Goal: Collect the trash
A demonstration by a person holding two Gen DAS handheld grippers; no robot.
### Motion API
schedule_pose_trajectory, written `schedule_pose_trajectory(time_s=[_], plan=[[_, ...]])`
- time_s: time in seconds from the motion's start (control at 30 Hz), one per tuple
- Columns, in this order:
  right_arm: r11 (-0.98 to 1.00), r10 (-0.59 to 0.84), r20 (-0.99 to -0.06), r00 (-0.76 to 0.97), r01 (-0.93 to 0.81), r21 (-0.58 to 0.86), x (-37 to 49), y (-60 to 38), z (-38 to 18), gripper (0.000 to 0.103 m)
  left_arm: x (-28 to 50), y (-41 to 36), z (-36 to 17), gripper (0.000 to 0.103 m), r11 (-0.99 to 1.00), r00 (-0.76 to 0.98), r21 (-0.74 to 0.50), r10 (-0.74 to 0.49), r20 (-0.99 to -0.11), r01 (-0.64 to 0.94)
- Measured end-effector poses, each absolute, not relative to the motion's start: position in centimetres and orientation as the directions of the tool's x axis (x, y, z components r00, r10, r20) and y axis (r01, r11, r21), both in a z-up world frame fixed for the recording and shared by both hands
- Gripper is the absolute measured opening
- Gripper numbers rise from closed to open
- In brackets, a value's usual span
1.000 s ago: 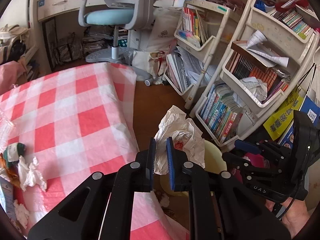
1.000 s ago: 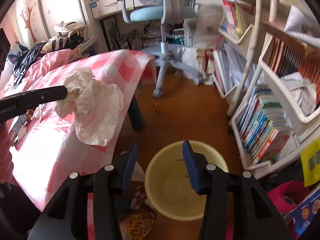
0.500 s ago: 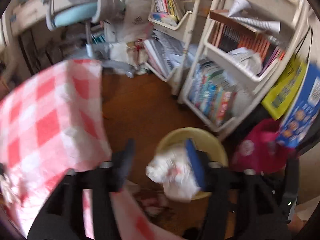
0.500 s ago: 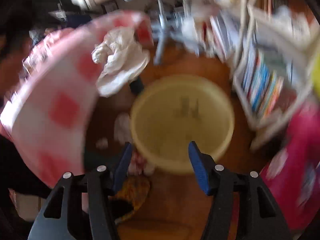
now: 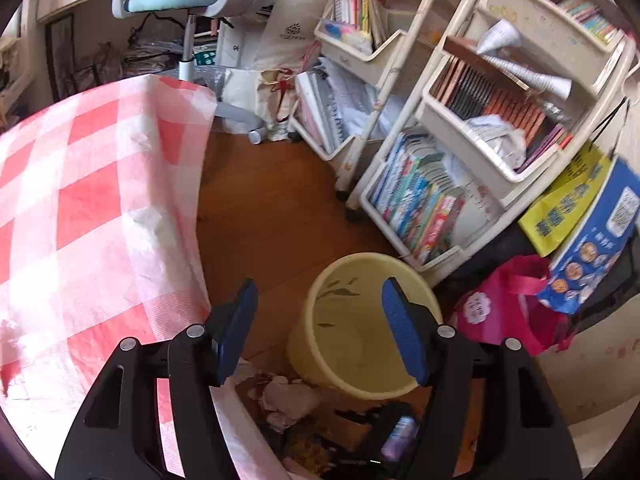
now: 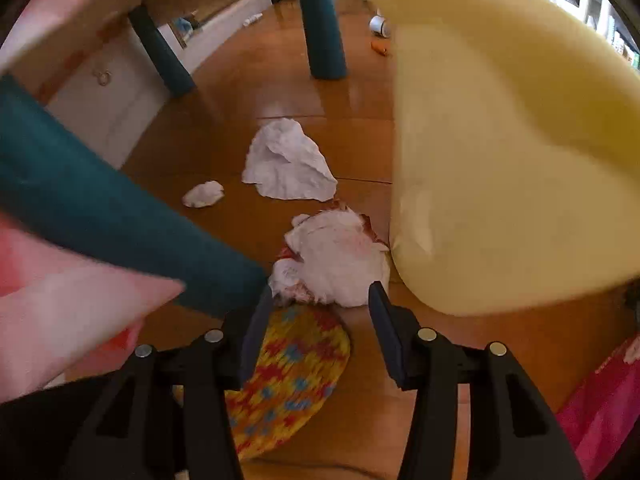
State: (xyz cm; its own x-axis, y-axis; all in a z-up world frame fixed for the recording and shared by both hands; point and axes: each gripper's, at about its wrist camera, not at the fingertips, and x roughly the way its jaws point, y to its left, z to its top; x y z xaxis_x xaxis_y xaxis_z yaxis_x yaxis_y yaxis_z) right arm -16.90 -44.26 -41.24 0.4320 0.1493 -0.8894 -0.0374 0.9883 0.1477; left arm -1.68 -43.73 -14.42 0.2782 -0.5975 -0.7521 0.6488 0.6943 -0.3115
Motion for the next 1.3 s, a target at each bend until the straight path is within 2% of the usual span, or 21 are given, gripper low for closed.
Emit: schedule_pose_trajectory(time_s=[0.2,0.27,0.4,0.43,0.47,0.5,0.53,0.57,0.63,0.9,1.13,1.3], plan=[[0.98,0.198,-0.895,0.4,-0.098,0.173,-14.4,-43.3,-43.8,0.057,-1.1,-42.2,-14.6,0.062,0.655,0.231,-0.428,-0.676,-0.699,0.622],[0.978,0.209,-0.9,0.383,-0.105,0.183,-13.4,-43.5,-44.5,0.066,-1.2,-42.1,-14.6,0.063,0.65,0.226,-0.435,-0.683,-0.695,0.623],[0.985,0.171,-0.925,0.34,-0.031,0.17,-11.9,-43.7,-47.1,0.065,-1.2,-42.0,-14.5,0.065,0.644,0.223,-0.441,-0.689,-0.689,0.625],[0.984,0.172,-0.931,0.322,-0.005,0.18,-11.7,-43.9,-47.7,0.059,-1.2,-42.0,-14.5,0.065,0.643,0.221,-0.446,-0.692,-0.688,0.623],[0.982,0.174,-0.936,0.306,0.011,0.186,-11.5,-43.9,-48.3,0.045,-1.1,-42.0,-14.4,0.065,0.642,0.219,-0.451,-0.694,-0.685,0.62],[0.982,0.175,-0.941,0.288,0.022,0.189,-11.6,-43.8,-48.8,0.04,-1.0,-41.9,-14.4,0.065,0.643,0.22,-0.454,-0.695,-0.685,0.617],[0.98,0.182,-0.944,0.275,0.028,0.197,-11.7,-43.8,-49.2,0.024,-1.0,-41.9,-14.4,0.065,0.643,0.218,-0.458,-0.696,-0.684,0.615],[0.978,0.189,-0.944,0.27,0.032,0.205,-11.8,-43.9,-49.4,0.015,-1.0,-41.9,-14.4,0.065,0.642,0.216,-0.46,-0.697,-0.684,0.613],[0.979,0.183,-0.938,0.294,0.03,0.2,-12.6,-43.9,-48.7,0.009,-0.9,-41.9,-14.4,0.065,0.645,0.219,-0.459,-0.695,-0.685,0.611],[0.982,0.151,-0.886,0.438,0.04,0.186,-18.2,-44.9,-41.7,0.008,-0.8,-41.8,-14.4,0.065,0.66,0.235,-0.449,-0.685,-0.69,0.603],[0.996,0.059,-0.779,0.625,0.012,0.086,-24.7,-46.8,-28.2,0.008,-0.7,-41.7,-14.5,0.066,0.668,0.24,-0.446,-0.678,-0.695,0.596],[0.997,-0.044,-0.672,0.739,0.076,0.017,-23.7,-49.8,-20.7,0.008,-0.7,-41.6,-14.5,0.067,0.667,0.243,-0.448,-0.681,-0.691,0.596]])
